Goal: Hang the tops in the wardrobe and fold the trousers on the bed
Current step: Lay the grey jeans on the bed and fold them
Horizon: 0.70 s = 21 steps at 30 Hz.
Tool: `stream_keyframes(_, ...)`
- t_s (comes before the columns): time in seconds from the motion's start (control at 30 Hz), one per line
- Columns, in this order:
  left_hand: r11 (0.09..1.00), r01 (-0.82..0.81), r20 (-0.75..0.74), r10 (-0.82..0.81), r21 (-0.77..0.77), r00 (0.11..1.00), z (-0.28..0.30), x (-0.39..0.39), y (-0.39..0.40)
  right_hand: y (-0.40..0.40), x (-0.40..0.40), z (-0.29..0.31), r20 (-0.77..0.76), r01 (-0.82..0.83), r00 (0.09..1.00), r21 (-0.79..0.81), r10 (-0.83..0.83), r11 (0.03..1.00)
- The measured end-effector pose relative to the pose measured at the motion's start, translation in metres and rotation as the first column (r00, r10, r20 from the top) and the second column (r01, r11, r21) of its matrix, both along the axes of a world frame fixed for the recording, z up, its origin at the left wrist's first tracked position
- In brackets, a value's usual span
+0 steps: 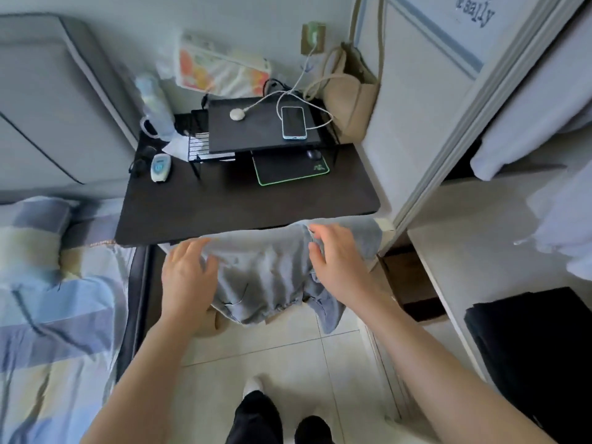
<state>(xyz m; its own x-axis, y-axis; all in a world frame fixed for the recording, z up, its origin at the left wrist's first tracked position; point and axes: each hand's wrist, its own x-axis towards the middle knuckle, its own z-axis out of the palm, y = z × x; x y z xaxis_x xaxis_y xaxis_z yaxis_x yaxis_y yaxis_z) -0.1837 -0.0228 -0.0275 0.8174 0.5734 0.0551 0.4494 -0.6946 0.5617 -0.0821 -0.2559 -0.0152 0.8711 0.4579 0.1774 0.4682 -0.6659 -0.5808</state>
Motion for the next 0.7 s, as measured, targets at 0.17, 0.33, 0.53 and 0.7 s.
stream_keyframes(0.17, 0.966, -0.059, -0.187, 0.011, -0.253, 0.982, -0.014, 0.014, 0.054, 0.030, 0.053, 0.011, -0.036, 0.094, 0.994, -0.115, -0.099, 0.989)
stream_keyframes(0.33, 0.717, -0.304, -0.361, 0.078, -0.627, 0.929, -0.040, 0.037, 0.098, 0.051, 0.106, 0.007, -0.363, 0.101, 0.865, -0.551, -0.347, 0.829)
stream_keyframes(0.53, 0.451, -0.403, -0.469, -0.039, -0.796, 0.883, -0.056, 0.065, 0.121, 0.069, 0.140, -0.014, -0.440, 0.049, 0.705, -0.752, -0.556, 0.658)
stream_keyframes(0.7, 0.475, -0.258, -0.344, -0.102, -0.841, 0.933, -0.039, 0.082, 0.123, 0.070, 0.153, -0.045, -0.441, -0.081, 0.665, -0.845, -0.603, 0.528)
